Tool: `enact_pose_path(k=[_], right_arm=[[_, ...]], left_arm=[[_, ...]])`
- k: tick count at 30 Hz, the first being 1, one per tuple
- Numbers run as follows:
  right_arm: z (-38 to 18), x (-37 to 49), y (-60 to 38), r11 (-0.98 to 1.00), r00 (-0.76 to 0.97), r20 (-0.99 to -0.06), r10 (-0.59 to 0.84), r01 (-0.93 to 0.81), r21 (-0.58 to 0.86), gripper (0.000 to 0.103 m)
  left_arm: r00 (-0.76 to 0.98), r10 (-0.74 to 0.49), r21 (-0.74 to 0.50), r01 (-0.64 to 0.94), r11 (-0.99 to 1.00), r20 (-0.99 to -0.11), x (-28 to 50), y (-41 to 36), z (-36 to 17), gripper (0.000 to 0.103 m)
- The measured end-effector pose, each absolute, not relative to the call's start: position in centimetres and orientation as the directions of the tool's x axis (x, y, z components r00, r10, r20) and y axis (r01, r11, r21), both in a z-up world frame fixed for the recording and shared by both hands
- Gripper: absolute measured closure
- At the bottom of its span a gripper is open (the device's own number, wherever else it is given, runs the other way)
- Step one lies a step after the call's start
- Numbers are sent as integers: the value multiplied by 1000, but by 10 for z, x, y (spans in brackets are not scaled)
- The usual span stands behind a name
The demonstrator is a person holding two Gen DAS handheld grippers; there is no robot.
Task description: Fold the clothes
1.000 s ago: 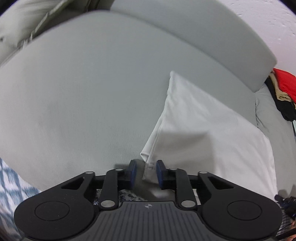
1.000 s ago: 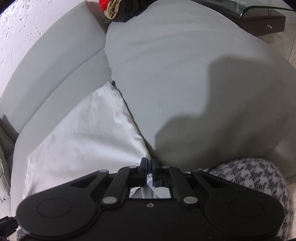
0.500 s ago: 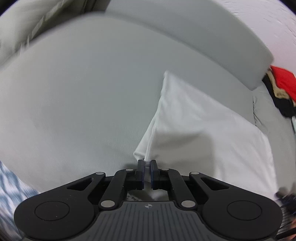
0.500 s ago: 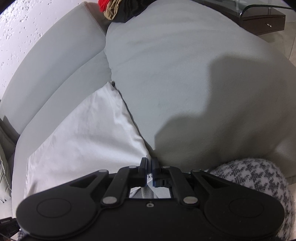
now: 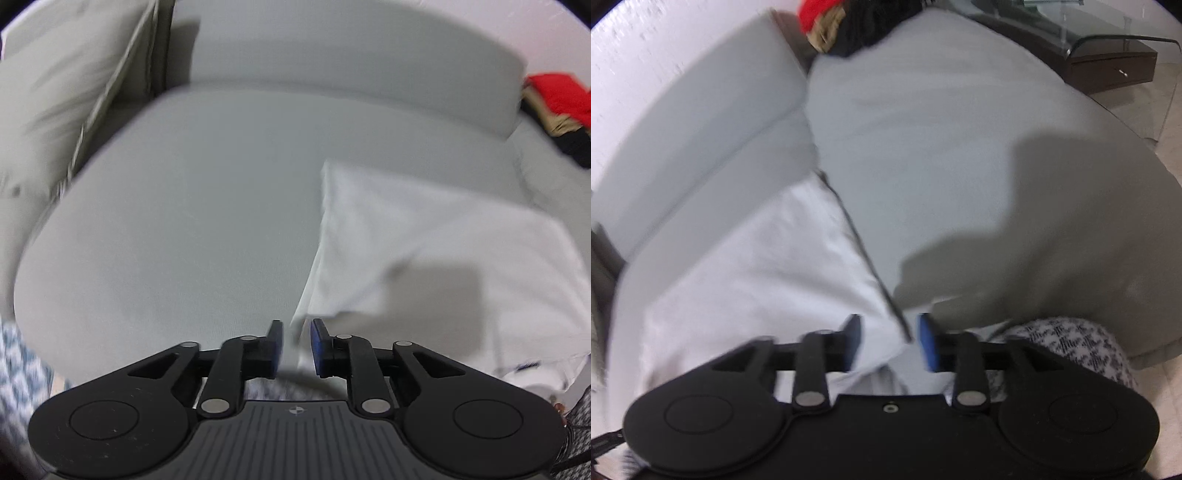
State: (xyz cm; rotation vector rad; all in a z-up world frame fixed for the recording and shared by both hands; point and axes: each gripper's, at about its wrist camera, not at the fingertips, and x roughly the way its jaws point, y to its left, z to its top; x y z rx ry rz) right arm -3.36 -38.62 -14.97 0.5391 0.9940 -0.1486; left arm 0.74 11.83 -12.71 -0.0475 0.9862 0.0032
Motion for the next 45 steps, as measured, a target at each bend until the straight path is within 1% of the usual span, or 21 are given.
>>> enact_pose_path(k=[2, 4, 6, 8, 11, 12, 14, 15, 16, 19, 20, 21, 22, 24, 26, 28, 32, 38, 39, 43, 45], right_arm=[[-139, -29, -387, 848, 595, -787, 163, 323, 420, 61], [-133, -20, -390, 820, 632, -745, 213, 298, 488, 54], [-133, -5, -393, 783, 652, -714, 254, 295, 548, 54], [-138, 12, -396, 732, 652, -700, 291, 319, 602, 54], [-138, 30, -400, 628, 649, -663, 372, 351, 695, 54], [-135, 35, -400, 597, 654, -643, 398, 348, 723, 54], [-124, 41, -400, 582, 672, -614, 415, 322, 746, 53], [-121, 45, -401, 585, 678, -607, 415, 312, 748, 51], [-121, 52, -402, 599, 683, -606, 409, 300, 742, 47], [-138, 79, -409, 659, 681, -638, 360, 299, 690, 46], [-151, 90, -413, 657, 663, -654, 363, 315, 685, 47], [-164, 100, -416, 655, 645, -670, 367, 332, 679, 52], [-177, 111, -420, 653, 629, -682, 372, 345, 674, 55], [-193, 126, -422, 654, 616, -681, 397, 331, 681, 56], [-198, 138, -421, 690, 623, -683, 381, 301, 659, 56], [-201, 150, -417, 726, 605, -699, 382, 272, 632, 56], [-208, 175, -406, 789, 483, -787, 384, 272, 551, 58], [-209, 181, -402, 798, 359, -824, 437, 267, 540, 59], [-209, 179, -407, 776, 380, -802, 461, 266, 572, 59], [-224, 170, -432, 574, 494, -618, 612, 260, 776, 62], [-234, 172, -433, 545, 503, -600, 622, 273, 793, 70]], left_arm=[[611, -45, -47, 12, 999, -790, 15, 110, -115, 85], [640, -59, -36, 48, 998, -766, 25, 95, -113, 84], [655, -71, -20, 85, 996, -752, 37, 79, -113, 84], [626, -79, -16, 106, 994, -776, 54, 63, -118, 84], [617, -141, -57, 154, 986, -774, 66, 46, -111, 84], [616, -160, -69, 170, 983, -771, 69, 43, -109, 81], [615, -199, -92, 201, 975, -763, 76, 39, -104, 76], [615, -190, -79, 204, 976, -765, 82, 36, -109, 75], [615, -181, -65, 206, 976, -767, 87, 32, -113, 75], [624, -131, -6, 197, 980, -771, 104, 24, -138, 77], [613, -125, -22, 173, 985, -780, 109, 28, -146, 84], [600, -121, -40, 147, 988, -790, 114, 32, -155, 91], [588, -117, -56, 121, 991, -800, 119, 36, -164, 92], [574, -120, -91, 79, 993, -810, 123, 43, -174, 92], [561, -121, -109, 54, 993, -819, 125, 49, -183, 92], [558, -125, -111, 58, 992, -820, 125, 51, -184, 91], [556, -129, -110, 67, 992, -821, 124, 52, -185, 91], [562, -127, -103, 75, 992, -817, 127, 48, -185, 91], [562, -129, -107, 73, 992, -817, 129, 48, -186, 91], [561, -130, -111, 68, 991, -818, 131, 48, -188, 91], [561, -127, -110, 65, 992, -818, 130, 47, -188, 91]])
